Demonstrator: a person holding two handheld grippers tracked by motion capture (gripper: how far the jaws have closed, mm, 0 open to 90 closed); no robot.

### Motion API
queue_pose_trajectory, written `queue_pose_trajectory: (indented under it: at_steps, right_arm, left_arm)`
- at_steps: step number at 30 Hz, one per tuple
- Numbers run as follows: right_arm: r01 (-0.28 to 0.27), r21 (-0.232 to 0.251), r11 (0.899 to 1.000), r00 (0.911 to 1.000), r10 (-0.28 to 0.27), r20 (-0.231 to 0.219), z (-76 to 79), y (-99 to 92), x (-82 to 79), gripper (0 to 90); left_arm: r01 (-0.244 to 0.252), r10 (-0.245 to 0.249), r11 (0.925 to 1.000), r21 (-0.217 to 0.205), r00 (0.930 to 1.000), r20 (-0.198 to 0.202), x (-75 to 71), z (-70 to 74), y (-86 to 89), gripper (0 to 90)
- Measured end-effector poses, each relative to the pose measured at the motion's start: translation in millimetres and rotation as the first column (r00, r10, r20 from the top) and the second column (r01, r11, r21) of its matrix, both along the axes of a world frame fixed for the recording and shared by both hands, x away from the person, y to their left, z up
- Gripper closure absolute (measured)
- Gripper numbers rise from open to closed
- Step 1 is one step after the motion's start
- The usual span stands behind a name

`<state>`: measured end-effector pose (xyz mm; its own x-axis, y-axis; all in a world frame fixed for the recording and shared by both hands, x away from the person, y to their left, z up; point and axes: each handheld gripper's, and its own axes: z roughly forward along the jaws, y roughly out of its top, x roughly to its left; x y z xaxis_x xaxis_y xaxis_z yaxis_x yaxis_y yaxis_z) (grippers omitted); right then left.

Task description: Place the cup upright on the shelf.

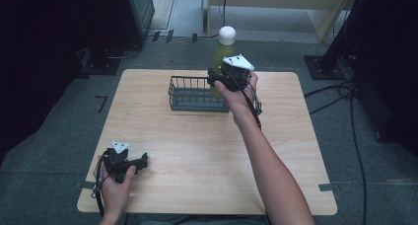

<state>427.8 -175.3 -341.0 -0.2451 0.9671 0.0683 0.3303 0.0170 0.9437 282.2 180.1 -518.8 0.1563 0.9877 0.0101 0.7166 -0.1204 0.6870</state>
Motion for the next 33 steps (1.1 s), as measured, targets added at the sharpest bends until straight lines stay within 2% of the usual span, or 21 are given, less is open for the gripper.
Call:
queue_pose_trajectory:
  at_steps: [9,15,33]
  right_arm:
    - [0.022,0.0,1.0,0.9997,-0.022,-0.015,-6.6,5.1,25.3,20.2]
    - [0.027,0.0,1.0,0.9993,-0.027,-0.024,-14.7,7.8,33.3,20.2]
    - [0.044,-0.03,0.999,0.9975,-0.045,-0.054,-45.1,9.1,42.5,20.2]
  left_arm:
    - [0.0,0.0,1.0,0.001,1.0,0.0,0.0,0.1,0.0,0.0]
    - [0.0,0.0,1.0,0.001,1.0,-0.001,0.0,0.1,0.0,0.0]
    - [0.0,0.0,1.0,0.001,1.0,-0.001,0.0,0.1,0.0,0.0]
